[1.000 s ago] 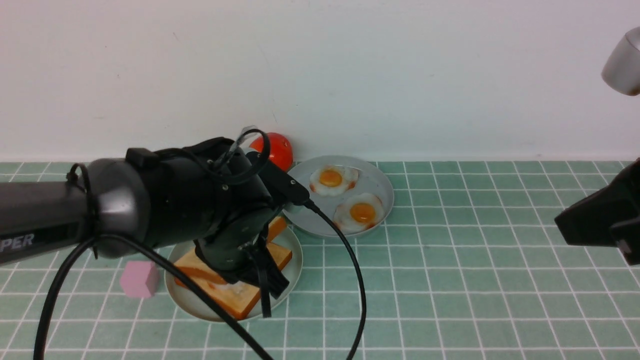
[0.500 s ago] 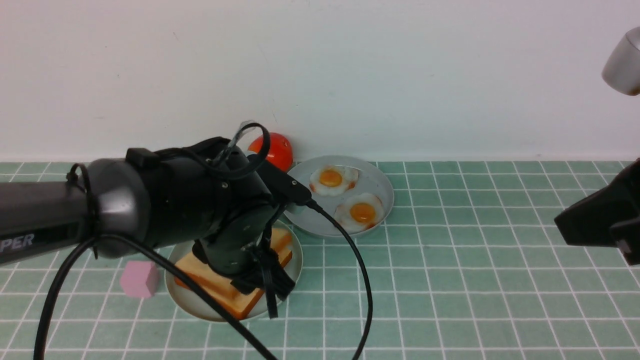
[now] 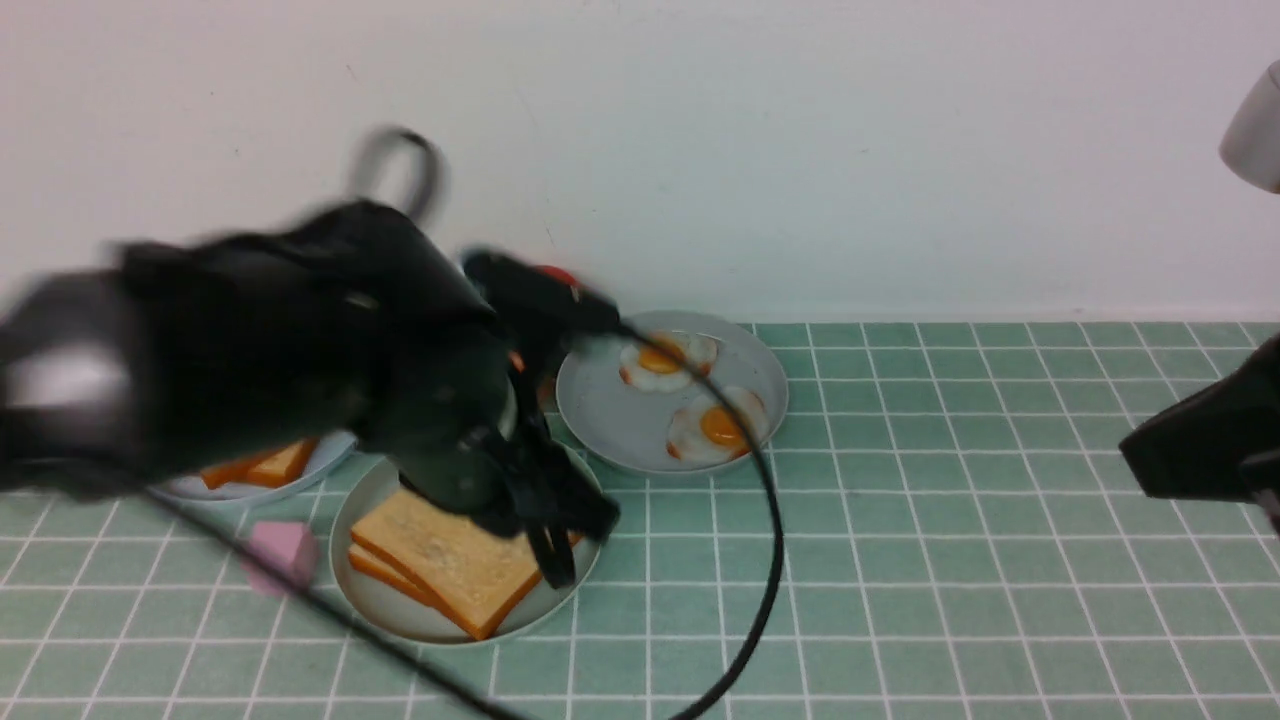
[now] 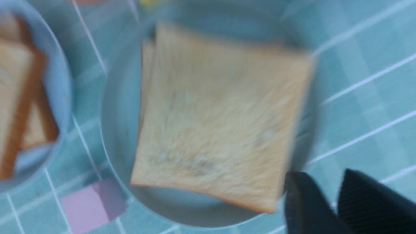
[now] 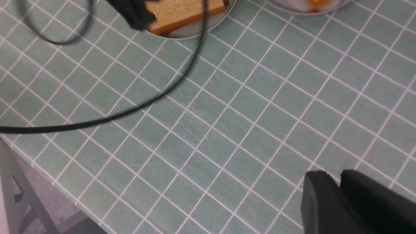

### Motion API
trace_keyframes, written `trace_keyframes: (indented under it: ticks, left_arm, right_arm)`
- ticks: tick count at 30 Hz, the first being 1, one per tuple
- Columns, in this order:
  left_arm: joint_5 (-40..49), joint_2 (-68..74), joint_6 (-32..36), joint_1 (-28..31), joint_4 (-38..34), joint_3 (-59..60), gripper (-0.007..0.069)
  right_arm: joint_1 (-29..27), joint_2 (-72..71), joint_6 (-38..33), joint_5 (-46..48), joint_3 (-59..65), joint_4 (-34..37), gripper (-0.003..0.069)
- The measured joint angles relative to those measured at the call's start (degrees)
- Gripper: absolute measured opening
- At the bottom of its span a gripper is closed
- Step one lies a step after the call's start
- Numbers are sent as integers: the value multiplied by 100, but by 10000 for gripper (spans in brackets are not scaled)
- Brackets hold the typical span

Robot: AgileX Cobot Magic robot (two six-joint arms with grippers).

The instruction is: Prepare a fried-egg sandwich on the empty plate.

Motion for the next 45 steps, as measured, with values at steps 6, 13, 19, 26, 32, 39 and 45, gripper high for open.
trace_keyframes:
  ticks: [6,13,19,26,32,39,45]
  left_arm:
    - [-1300,-2376,-633,-234,-60,1109,-13]
    - [-3280,-4933,-1211,-234,-60,3452,-13]
    - [-4702,-6530,-1309,-234,42,5316,-13]
    - [-4819,-7029,-1315,-234,60,5838,-13]
    - [-4407,-7029,-1315,-234,61,5838,-13]
    - [-4117,-7029,-1315,-234,61,5838,-13]
    - [-4088,-7029,-1315,-234,61,5838,-13]
  right_arm:
    - [0,-706,42,106,101,-166,108]
    - [0,-2013,764,71,1102,-650,67]
    - [0,-3404,1625,-561,2340,-992,-10]
    - [0,-4284,2212,-1820,3392,-1024,-9]
    - [0,-4309,2376,-3100,4209,-1030,-4]
    - [0,-4285,2376,-3500,4961,-1030,1]
    - [0,-4280,2376,-3457,5350,-1030,3]
